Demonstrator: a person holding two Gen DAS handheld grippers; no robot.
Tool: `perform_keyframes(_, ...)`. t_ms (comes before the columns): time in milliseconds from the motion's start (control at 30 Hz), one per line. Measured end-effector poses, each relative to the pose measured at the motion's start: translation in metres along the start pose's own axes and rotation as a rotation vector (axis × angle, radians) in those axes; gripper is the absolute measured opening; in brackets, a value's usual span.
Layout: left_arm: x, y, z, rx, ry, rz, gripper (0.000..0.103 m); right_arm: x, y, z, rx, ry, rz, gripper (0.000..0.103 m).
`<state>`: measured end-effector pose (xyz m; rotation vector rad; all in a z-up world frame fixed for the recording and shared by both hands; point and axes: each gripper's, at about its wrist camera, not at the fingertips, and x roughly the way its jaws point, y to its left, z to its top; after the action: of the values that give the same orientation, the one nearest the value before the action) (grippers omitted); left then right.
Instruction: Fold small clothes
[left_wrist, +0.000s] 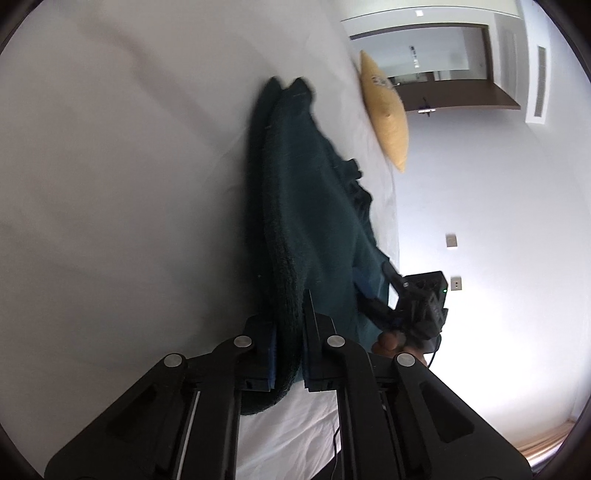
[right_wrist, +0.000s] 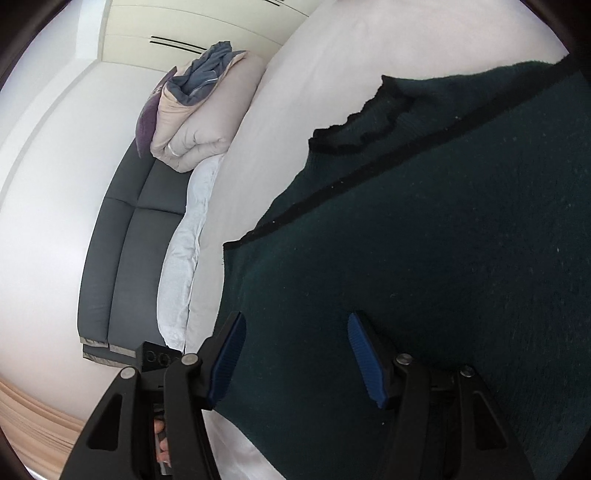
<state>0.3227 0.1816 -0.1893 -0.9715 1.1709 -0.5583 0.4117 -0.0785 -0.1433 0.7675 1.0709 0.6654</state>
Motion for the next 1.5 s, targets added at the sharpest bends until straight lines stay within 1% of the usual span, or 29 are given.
perform_keyframes(133, -0.002, -0.039, -0.005, 0.079, -0.019, 0.030, 0.008, -0.002, 0.000, 0.000, -0.002, 0.004, 0.014, 0.061)
perform_keyframes(200, 0.001, -0.067, -0.009, 0.153, -0.026, 0.072, 0.007, -0.008, 0.001, 0.001, 0.021, 0.006, 0.022, 0.063)
perform_keyframes(233, 0.005, -0.081, -0.012, 0.186, -0.023, 0.073, 0.007, -0.012, 0.002, 0.002, 0.029, 0.004, 0.029, 0.065)
perform_keyframes(267, 0.011, -0.096, -0.015, 0.218, -0.019, 0.078, 0.007, -0.017, 0.003, 0.004, 0.036, 0.001, 0.046, 0.069)
perform_keyframes(300, 0.019, -0.114, -0.020, 0.267, -0.015, 0.102, 0.008, -0.021, 0.003, 0.005, 0.040, 0.000, 0.056, 0.072)
perform_keyframes(400, 0.049, -0.154, -0.037, 0.382, 0.004, 0.159, 0.007, -0.031, 0.001, 0.014, 0.065, 0.008, 0.095, 0.073)
perform_keyframes(500, 0.086, -0.177, -0.056, 0.454, 0.038, 0.193, 0.007, -0.040, -0.005, 0.023, 0.093, 0.007, 0.135, 0.074)
perform_keyframes(533, 0.097, -0.180, -0.062, 0.463, 0.052, 0.189, 0.007, -0.043, -0.006, 0.025, 0.101, 0.003, 0.149, 0.074)
perform_keyframes(600, 0.119, -0.183, -0.072, 0.482, 0.078, 0.200, 0.007, -0.047, -0.014, 0.030, 0.131, -0.003, 0.180, 0.081)
perform_keyframes(633, 0.131, -0.183, -0.077, 0.487, 0.092, 0.206, 0.007, -0.048, -0.016, 0.029, 0.142, -0.006, 0.182, 0.082)
perform_keyframes(800, 0.166, -0.175, -0.089, 0.463, 0.144, 0.204, 0.007, -0.053, -0.023, 0.035, 0.145, -0.017, 0.206, 0.082)
perform_keyframes(833, 0.169, -0.173, -0.091, 0.461, 0.148, 0.208, 0.007, -0.054, -0.023, 0.037, 0.143, -0.018, 0.203, 0.082)
perform_keyframes(900, 0.170, -0.172, -0.092, 0.463, 0.148, 0.215, 0.007, -0.053, -0.020, 0.042, 0.118, -0.025, 0.170, 0.081)
perform_keyframes(933, 0.171, -0.173, -0.092, 0.464, 0.147, 0.216, 0.007, -0.052, -0.019, 0.045, 0.107, -0.027, 0.153, 0.080)
perform_keyframes(967, 0.171, -0.174, -0.093, 0.468, 0.147, 0.218, 0.007, -0.050, -0.016, 0.048, 0.088, -0.028, 0.120, 0.075)
perform_keyframes(1000, 0.173, -0.177, -0.094, 0.477, 0.144, 0.224, 0.007, -0.048, -0.015, 0.050, 0.076, -0.026, 0.095, 0.064)
perform_keyframes(1033, 0.173, -0.180, -0.095, 0.485, 0.142, 0.230, 0.007, -0.046, -0.015, 0.052, 0.069, -0.022, 0.068, 0.058)
perform_keyframes(1100, 0.176, -0.186, -0.101, 0.494, 0.141, 0.231, 0.007, -0.042, -0.017, 0.055, 0.055, -0.013, 0.006, 0.029)
perform_keyframes(1133, 0.176, -0.188, -0.105, 0.496, 0.141, 0.229, 0.007, -0.043, -0.019, 0.055, 0.048, -0.013, -0.029, 0.024)
perform_keyframes(1167, 0.177, -0.190, -0.108, 0.497, 0.143, 0.225, 0.007, -0.045, -0.021, 0.056, 0.048, -0.020, -0.041, 0.017)
perform_keyframes(1200, 0.171, -0.185, -0.105, 0.497, 0.145, 0.221, 0.007, -0.048, -0.024, 0.057, 0.053, -0.028, -0.043, 0.016)
perform_keyframes(1300, 0.171, -0.189, -0.106, 0.506, 0.153, 0.210, 0.007, -0.065, -0.032, 0.062, 0.071, -0.088, -0.047, 0.014)
perform_keyframes(1333, 0.164, -0.186, -0.100, 0.509, 0.154, 0.203, 0.007, -0.070, -0.034, 0.064, 0.068, -0.104, -0.048, 0.013)
perform_keyframes(1500, 0.171, -0.205, -0.102, 0.535, 0.169, 0.164, 0.007, -0.104, -0.026, 0.071, -0.043, -0.159, -0.112, 0.012)
